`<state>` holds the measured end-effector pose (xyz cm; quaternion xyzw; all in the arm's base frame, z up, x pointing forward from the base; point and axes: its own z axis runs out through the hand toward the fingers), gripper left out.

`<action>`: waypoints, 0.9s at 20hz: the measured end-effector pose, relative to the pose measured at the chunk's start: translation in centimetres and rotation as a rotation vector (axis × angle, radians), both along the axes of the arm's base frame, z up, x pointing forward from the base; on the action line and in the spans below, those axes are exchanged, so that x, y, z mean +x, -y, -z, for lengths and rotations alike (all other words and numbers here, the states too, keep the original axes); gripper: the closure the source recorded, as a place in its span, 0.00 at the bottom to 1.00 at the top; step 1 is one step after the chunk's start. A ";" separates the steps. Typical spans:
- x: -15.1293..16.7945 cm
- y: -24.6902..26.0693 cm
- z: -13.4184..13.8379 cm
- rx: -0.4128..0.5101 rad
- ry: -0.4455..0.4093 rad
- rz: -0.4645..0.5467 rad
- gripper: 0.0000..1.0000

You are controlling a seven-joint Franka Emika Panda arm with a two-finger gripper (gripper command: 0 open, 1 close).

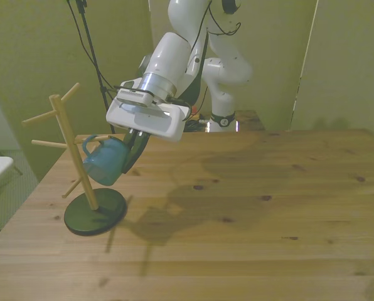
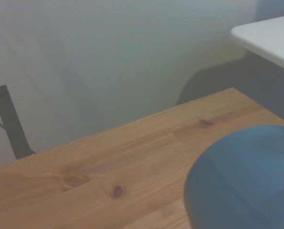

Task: Unload the mug

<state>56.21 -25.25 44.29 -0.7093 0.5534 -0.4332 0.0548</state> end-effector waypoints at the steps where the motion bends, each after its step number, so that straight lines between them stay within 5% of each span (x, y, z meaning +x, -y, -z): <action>1: -0.1 -0.2 -0.1 -0.001 0.001 -0.002 1.00; 18: -3.6 -7.4 -3.4 -0.021 0.050 -0.106 1.00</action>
